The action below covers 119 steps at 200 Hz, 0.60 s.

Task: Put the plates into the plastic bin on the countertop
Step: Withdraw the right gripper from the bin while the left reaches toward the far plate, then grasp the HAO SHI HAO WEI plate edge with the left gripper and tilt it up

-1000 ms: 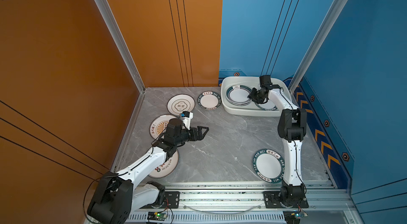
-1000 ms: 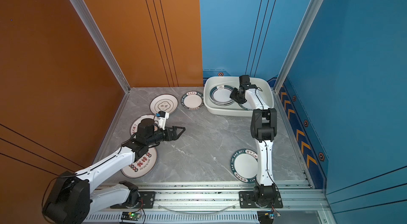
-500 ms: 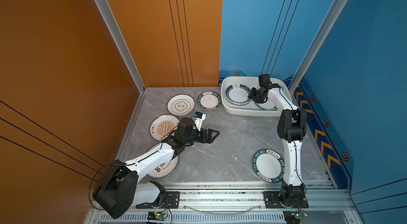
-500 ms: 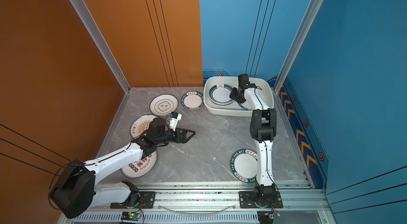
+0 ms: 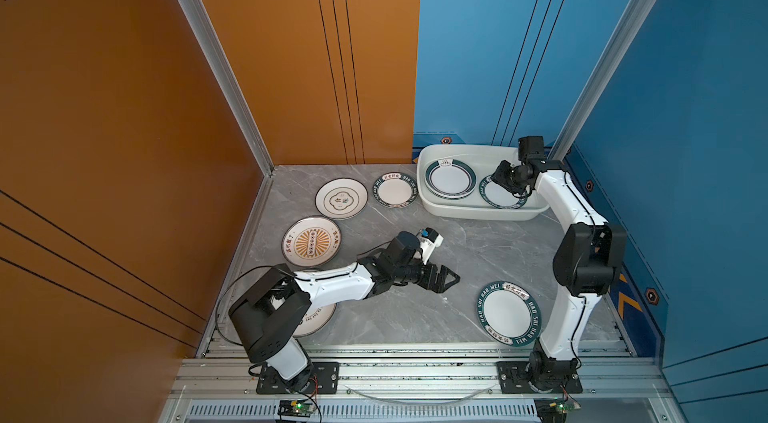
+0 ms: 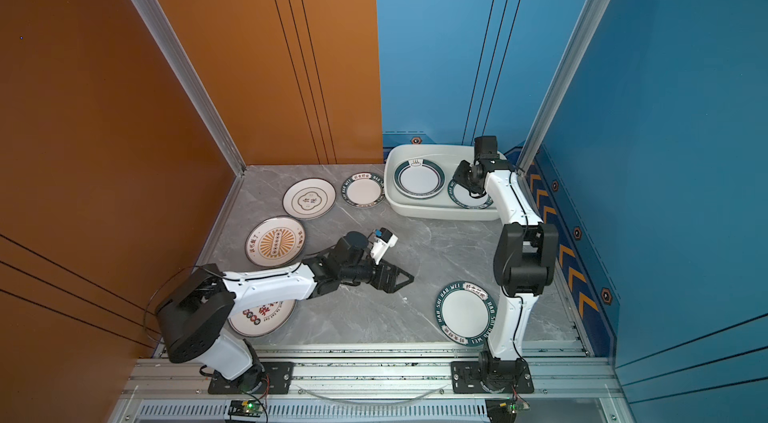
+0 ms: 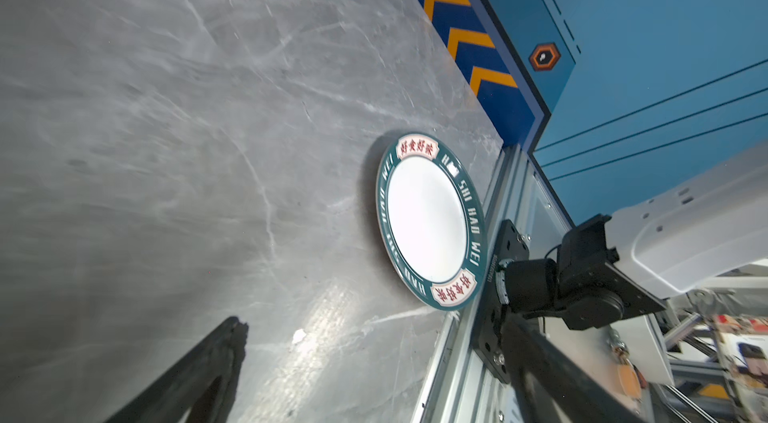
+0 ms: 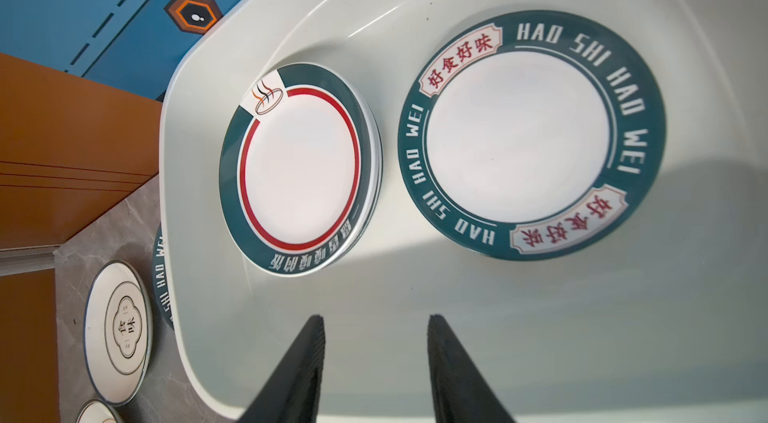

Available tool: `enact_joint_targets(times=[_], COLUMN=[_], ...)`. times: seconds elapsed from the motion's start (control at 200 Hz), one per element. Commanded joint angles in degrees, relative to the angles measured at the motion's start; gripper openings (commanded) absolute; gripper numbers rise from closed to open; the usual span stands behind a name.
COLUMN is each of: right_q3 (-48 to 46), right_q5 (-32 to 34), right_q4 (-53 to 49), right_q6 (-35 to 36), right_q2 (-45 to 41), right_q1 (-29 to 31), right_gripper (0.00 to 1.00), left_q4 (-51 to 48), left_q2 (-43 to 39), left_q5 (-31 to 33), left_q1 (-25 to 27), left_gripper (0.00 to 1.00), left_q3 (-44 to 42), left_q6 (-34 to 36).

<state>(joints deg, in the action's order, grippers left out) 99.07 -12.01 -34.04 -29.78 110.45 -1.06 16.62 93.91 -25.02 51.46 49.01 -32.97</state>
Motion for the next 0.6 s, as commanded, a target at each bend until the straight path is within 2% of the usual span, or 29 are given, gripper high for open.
enact_joint_targets(times=[0.0,0.105,0.265,0.3,0.591], right_q3=[-7.56,-14.53,-24.15,-25.63,-33.77], right_q5=[-1.7,-2.96,-3.98,-4.16,-5.42], right_q4=[3.34,6.26,10.35,10.78,12.32], right_q6=[0.56,0.0,-0.98,-0.98,-0.63], right_q2=[-4.41,-9.26,-16.32,-17.73,-24.79], right_q1=[-1.93,-3.69,-5.81,-6.26,-8.65], right_gripper=[0.44,0.44,0.44,0.44,0.44], left_q4=[3.5,4.07,5.85,5.98,0.3], left_q2=[3.9,8.25,16.43,17.82,23.51], left_q5=[-2.84,-4.07,-8.12,-8.78,-8.3], left_q1=[2.43,4.62,6.75,6.97,6.27], left_gripper=[0.99,0.98,0.88,0.82,0.75], left_q3=[1.59,3.86,9.26,9.61,17.12], left_q6=[-3.48,-4.95,-8.76,-9.35,-8.87])
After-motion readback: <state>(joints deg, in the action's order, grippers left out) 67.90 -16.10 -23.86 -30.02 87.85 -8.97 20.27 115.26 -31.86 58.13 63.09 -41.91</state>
